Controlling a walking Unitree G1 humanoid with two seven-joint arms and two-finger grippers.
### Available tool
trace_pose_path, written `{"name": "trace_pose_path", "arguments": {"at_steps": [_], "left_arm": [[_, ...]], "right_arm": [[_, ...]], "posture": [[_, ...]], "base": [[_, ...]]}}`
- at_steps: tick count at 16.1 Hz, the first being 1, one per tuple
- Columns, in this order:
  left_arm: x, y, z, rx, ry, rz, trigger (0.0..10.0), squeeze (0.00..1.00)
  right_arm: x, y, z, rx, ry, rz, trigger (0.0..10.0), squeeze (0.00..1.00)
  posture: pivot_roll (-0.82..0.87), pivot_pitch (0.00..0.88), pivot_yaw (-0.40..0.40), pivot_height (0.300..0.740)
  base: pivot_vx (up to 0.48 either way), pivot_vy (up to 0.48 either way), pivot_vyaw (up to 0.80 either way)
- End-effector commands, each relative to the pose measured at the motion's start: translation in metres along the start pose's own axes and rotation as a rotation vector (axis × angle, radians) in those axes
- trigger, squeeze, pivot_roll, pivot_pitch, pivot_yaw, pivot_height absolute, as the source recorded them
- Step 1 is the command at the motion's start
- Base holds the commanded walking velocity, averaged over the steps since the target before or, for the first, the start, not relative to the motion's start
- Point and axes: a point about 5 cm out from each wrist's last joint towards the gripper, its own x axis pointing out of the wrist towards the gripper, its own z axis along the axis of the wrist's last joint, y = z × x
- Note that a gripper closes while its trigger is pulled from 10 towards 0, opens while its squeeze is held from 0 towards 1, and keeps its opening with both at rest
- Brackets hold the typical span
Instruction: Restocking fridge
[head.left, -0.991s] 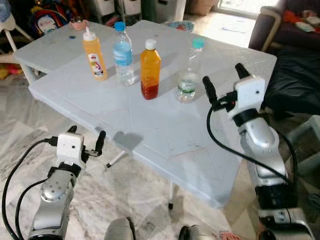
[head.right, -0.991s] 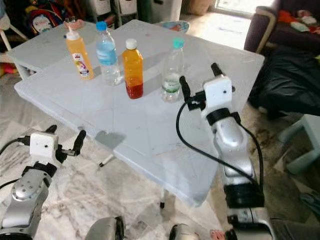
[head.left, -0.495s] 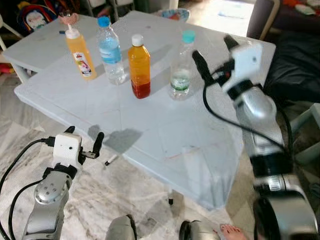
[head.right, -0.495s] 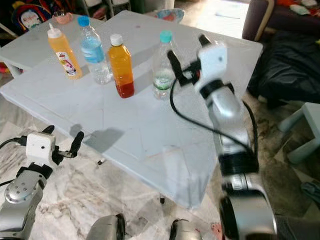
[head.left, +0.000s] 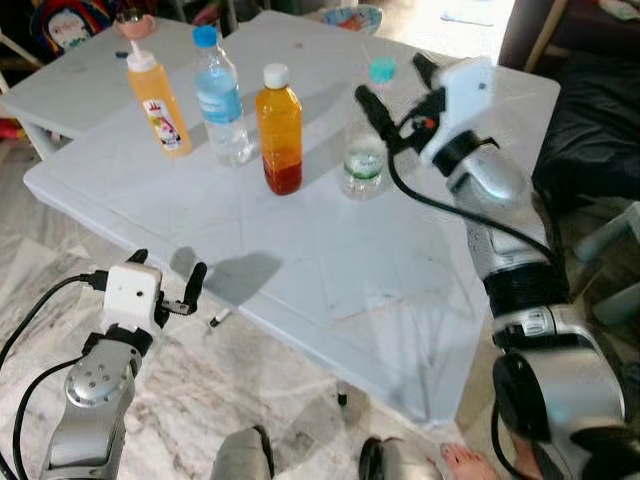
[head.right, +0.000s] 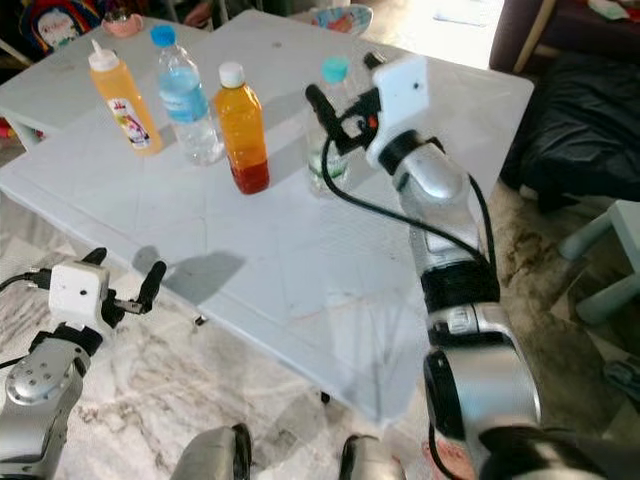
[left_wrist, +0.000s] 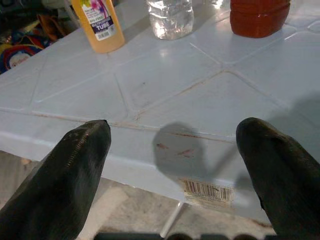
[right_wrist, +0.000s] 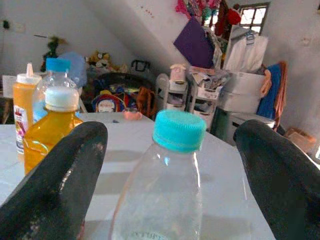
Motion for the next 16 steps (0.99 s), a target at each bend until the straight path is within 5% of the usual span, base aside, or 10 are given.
{"name": "trace_pose_path", "arguments": {"at_steps": [1,4,5,6,7,9,16], "left_arm": [[-0.002,0.004,0.001,0.025,0.009,-0.003,10.0,0.00],[-0.002,0.003,0.000,0.025,0.016,-0.012,10.0,0.00],[-0.002,0.002,-0.001,0.026,0.021,-0.018,10.0,0.00],[-0.002,0.002,-0.002,0.027,0.023,-0.021,10.0,0.00],[-0.002,0.001,-0.002,0.026,0.024,-0.021,10.0,0.00],[-0.002,0.000,-0.003,0.026,0.027,-0.024,10.0,0.00],[-0.004,-0.001,-0.005,0.026,0.034,-0.029,10.0,0.00]], "right_arm": [[0.005,0.001,0.003,0.008,0.001,0.011,10.0,0.00],[0.011,-0.004,0.003,0.020,0.030,0.005,10.0,0.00],[0.015,-0.003,0.004,0.036,0.050,0.027,9.1,0.00],[0.018,-0.003,0.004,0.041,0.059,0.035,7.4,0.00],[0.021,-0.002,0.005,0.048,0.055,0.040,2.9,0.00],[0.028,0.004,0.008,0.062,0.051,0.087,0.0,0.00],[0.035,-0.005,0.007,0.101,0.105,0.005,0.0,0.00]], "posture": [[0.16,0.134,0.049,0.740],[0.16,0.133,0.052,0.740],[0.16,0.132,0.050,0.740],[0.16,0.131,0.050,0.740],[0.16,0.131,0.050,0.740],[0.16,0.133,0.047,0.740],[0.17,0.132,0.046,0.740]], "base": [[0.000,0.000,0.00],[0.000,0.000,0.00],[0.000,0.000,0.00],[0.000,0.000,0.00],[0.000,0.000,0.00],[0.000,0.000,0.00],[0.000,0.000,0.00]]}}
